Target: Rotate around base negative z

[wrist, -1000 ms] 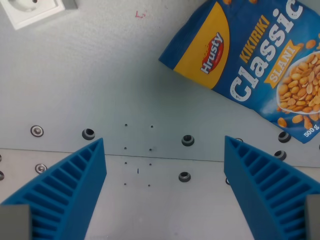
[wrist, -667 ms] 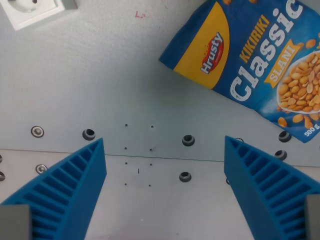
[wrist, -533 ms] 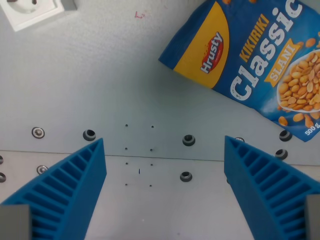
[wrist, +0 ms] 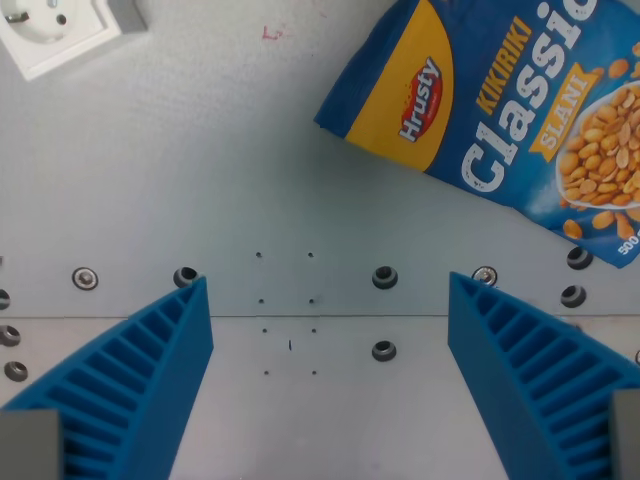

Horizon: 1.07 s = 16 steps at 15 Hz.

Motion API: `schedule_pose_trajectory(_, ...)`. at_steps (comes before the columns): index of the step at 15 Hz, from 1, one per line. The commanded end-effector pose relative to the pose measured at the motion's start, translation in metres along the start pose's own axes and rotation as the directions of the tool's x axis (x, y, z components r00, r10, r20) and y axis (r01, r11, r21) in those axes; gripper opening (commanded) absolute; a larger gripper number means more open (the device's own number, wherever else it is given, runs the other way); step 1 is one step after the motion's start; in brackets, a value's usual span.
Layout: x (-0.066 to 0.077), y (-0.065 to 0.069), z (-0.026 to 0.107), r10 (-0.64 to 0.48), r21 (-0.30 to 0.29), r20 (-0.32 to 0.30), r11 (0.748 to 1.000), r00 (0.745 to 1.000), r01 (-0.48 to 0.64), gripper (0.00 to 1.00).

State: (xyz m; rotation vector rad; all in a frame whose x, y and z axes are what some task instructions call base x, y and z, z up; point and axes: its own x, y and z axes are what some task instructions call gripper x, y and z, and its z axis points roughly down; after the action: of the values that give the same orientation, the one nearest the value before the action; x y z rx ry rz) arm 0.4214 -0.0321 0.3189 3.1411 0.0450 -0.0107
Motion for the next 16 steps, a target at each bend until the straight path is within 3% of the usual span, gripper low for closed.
schedule_pose_trajectory(1,-0.0002,0.0001,-0.0028,0.133,0.001,-0.006,0.991,0.991,-0.133,1.00)
schedule_pose_trajectory(16,-0.0002,0.0001,-0.0028,0.328,0.004,-0.006,0.945,0.945,-0.328,1.00)
